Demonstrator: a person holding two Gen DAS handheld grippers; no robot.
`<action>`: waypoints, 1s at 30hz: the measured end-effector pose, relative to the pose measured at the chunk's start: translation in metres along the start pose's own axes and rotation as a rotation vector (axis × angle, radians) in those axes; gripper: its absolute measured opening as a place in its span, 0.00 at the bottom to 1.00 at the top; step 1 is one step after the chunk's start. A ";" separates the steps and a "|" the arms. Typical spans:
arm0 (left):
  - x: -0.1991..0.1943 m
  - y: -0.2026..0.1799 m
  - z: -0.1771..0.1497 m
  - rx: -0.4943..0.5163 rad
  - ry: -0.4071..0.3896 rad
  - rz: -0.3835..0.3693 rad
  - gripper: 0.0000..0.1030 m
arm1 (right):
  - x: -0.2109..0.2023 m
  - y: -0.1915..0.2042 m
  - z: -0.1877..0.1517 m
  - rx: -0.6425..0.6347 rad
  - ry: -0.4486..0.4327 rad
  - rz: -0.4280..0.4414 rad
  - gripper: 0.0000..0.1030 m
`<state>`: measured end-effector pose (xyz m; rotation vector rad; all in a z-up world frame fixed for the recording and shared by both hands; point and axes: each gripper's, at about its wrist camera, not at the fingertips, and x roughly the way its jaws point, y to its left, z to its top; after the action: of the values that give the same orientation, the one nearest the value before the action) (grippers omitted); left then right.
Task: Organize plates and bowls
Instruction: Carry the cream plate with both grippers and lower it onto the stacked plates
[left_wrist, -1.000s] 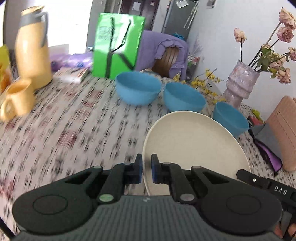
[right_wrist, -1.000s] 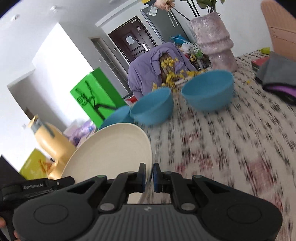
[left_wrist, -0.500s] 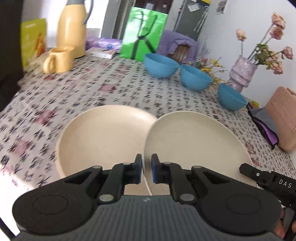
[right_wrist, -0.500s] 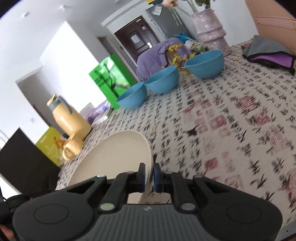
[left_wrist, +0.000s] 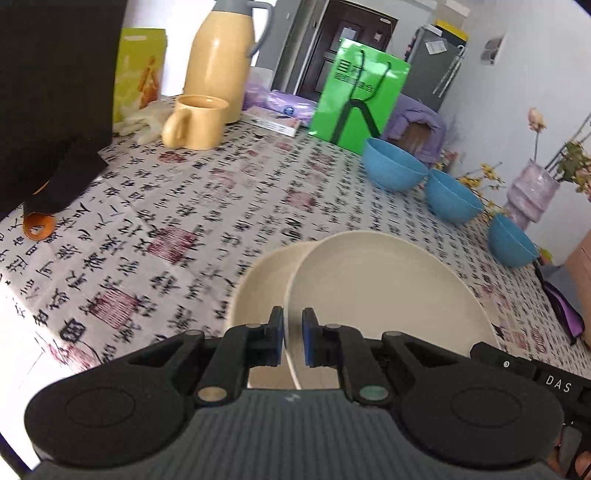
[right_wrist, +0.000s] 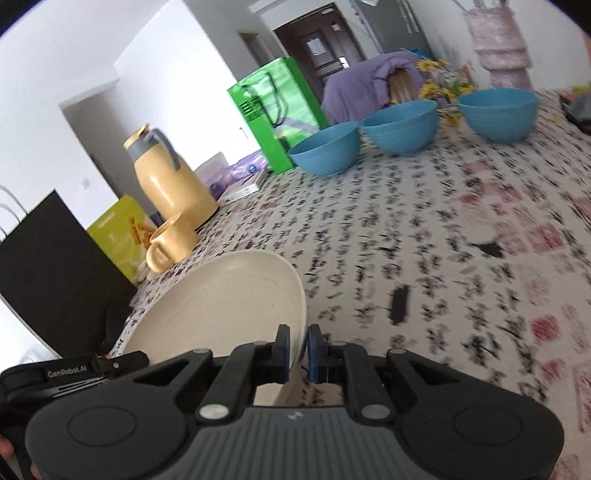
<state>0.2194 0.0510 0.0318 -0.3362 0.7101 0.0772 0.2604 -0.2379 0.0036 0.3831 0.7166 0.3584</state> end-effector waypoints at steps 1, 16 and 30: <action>0.003 0.005 0.002 -0.003 0.002 0.000 0.10 | 0.005 0.005 0.001 -0.018 0.001 -0.005 0.11; 0.019 0.024 0.007 0.051 -0.015 0.017 0.11 | 0.038 0.043 -0.005 -0.231 -0.006 -0.121 0.17; 0.002 0.018 0.005 0.087 -0.071 0.012 0.39 | 0.032 0.055 -0.013 -0.375 -0.046 -0.167 0.33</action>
<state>0.2209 0.0691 0.0288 -0.2445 0.6433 0.0691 0.2638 -0.1733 0.0012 -0.0237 0.6154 0.3164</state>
